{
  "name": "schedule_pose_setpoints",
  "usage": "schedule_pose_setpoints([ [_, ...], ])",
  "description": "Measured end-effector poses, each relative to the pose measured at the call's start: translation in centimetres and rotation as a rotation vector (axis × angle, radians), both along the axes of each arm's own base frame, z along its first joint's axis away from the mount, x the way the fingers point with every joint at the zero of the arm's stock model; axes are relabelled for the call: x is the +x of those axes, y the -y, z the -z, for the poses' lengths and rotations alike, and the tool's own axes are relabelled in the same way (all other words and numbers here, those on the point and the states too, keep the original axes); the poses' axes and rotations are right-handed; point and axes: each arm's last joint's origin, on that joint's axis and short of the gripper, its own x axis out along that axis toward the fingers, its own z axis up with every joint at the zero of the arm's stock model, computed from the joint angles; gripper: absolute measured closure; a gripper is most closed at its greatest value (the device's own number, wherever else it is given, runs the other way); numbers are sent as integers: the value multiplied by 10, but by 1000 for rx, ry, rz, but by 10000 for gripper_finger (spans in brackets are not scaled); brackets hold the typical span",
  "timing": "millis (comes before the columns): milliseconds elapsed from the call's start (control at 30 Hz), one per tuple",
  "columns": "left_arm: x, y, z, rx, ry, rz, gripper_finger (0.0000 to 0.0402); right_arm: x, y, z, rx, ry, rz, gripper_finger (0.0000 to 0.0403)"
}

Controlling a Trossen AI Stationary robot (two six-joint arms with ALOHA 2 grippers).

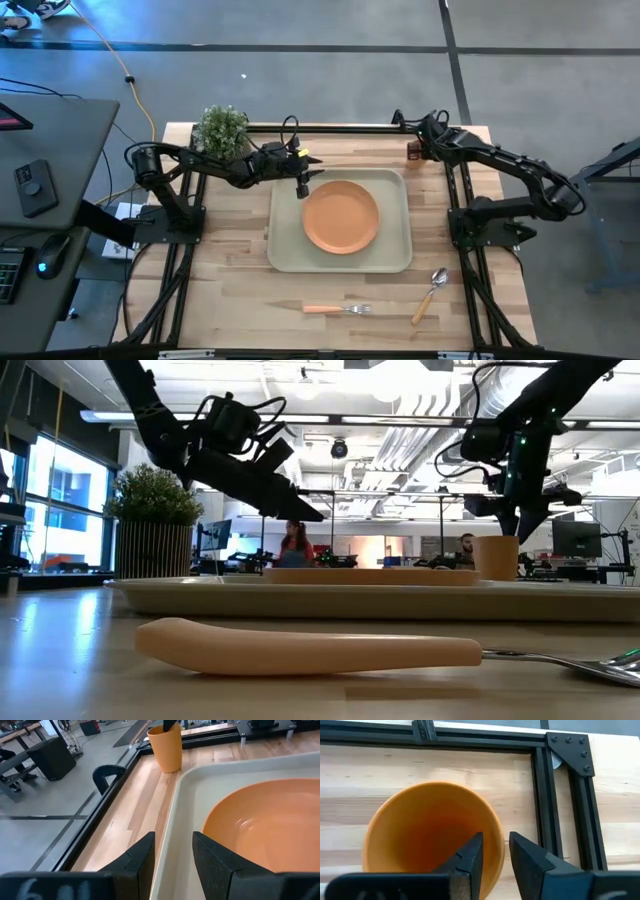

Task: Pick and place plate/cup/fork/spoon on tray
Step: Put the orange cup on the light brown tray to the top left of the orange plate

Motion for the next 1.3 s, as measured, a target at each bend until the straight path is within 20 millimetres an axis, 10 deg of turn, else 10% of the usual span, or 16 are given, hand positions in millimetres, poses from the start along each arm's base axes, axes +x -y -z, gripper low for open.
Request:
schedule_pose_setpoints([
  [500,-6,0,-26,77,65,-42,280,56,-18,-14,-245,53,-423,399],
  [800,2,-2,-67,66,183,-54,280,115,-77,-42,-671,119,-593,401],
  [1300,14,56,-74,223,134,110,280,175,-169,-16,-959,-137,-786,402],
])
